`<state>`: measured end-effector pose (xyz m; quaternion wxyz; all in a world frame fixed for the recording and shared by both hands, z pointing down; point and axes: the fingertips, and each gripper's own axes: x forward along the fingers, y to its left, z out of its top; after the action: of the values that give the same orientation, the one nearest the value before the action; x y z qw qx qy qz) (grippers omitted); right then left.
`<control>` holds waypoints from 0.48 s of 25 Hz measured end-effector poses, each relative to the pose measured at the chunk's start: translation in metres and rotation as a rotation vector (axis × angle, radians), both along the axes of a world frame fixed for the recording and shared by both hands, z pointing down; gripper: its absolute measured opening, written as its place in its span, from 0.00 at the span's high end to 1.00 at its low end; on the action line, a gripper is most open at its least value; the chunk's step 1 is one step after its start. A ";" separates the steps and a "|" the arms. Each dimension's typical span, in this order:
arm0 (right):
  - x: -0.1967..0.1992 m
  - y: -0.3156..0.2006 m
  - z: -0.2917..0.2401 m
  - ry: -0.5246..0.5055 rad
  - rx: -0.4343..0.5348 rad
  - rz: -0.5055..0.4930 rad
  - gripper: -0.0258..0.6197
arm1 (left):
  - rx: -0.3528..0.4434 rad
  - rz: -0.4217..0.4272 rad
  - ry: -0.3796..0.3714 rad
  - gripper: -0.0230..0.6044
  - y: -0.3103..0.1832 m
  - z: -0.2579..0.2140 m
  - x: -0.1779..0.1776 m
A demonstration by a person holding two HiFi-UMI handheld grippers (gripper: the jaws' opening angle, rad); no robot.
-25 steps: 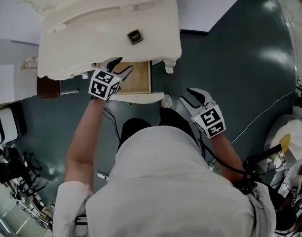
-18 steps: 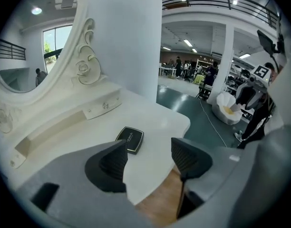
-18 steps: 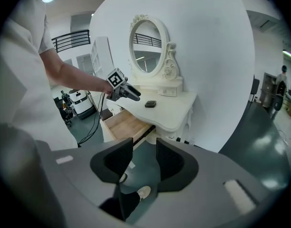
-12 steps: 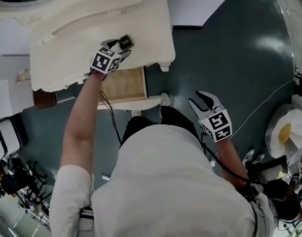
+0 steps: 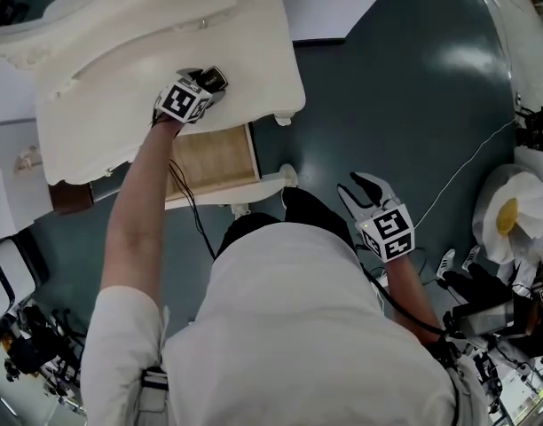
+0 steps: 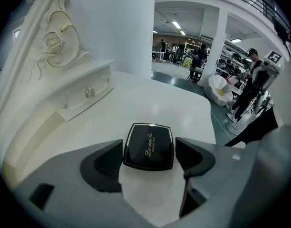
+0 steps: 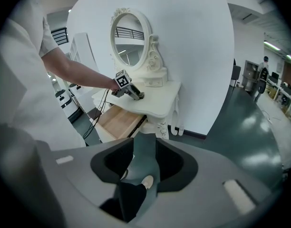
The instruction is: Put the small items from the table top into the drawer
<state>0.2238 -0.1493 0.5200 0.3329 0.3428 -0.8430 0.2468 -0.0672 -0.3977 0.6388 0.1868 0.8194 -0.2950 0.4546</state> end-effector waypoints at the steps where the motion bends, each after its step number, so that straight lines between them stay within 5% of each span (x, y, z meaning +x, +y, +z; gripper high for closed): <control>1: -0.002 0.001 0.000 0.002 0.000 0.005 0.73 | -0.003 0.006 0.002 0.41 0.000 0.001 0.000; 12: -0.027 0.009 -0.003 0.015 0.017 0.028 0.74 | 0.015 0.048 -0.003 0.44 0.012 -0.005 -0.011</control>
<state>0.1966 -0.1406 0.5172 0.3328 0.3593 -0.8377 0.2416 -0.0779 -0.3860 0.6336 0.1691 0.8269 -0.2790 0.4581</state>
